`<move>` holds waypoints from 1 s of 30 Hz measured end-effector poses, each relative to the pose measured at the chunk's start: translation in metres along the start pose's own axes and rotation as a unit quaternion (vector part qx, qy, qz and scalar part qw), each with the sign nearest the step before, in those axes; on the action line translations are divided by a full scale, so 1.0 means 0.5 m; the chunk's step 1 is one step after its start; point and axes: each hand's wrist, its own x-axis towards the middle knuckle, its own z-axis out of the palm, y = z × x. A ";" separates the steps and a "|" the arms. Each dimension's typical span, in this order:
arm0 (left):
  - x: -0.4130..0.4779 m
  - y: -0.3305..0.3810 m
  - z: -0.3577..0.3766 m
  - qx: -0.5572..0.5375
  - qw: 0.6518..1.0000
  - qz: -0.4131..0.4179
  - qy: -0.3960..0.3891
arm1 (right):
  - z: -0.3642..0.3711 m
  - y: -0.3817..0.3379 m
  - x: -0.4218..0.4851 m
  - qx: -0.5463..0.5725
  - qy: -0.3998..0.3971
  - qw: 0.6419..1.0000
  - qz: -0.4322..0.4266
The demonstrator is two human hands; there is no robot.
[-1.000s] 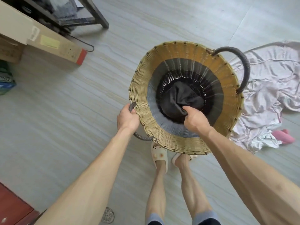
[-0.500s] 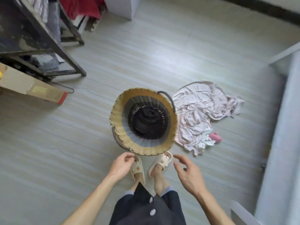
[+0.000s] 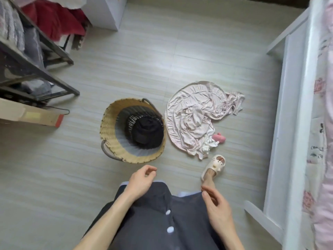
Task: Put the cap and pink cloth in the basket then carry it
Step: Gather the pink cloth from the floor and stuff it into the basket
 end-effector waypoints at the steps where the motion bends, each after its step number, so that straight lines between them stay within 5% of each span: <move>1: 0.008 0.020 0.022 -0.003 1.000 -0.011 0.008 | -0.035 0.003 0.024 -0.011 -0.016 1.000 0.004; 12: 0.211 0.207 0.324 -0.062 0.994 -0.084 0.034 | -0.342 -0.074 0.457 -0.294 -0.133 0.942 -0.088; 25: 0.946 -0.063 0.604 -0.004 0.981 -0.163 0.106 | -0.031 0.136 1.306 -0.549 -0.191 0.797 -0.165; 30: 1.148 -0.240 0.681 0.073 0.962 -0.170 0.200 | 0.112 0.215 1.558 -0.564 -0.116 0.794 -0.192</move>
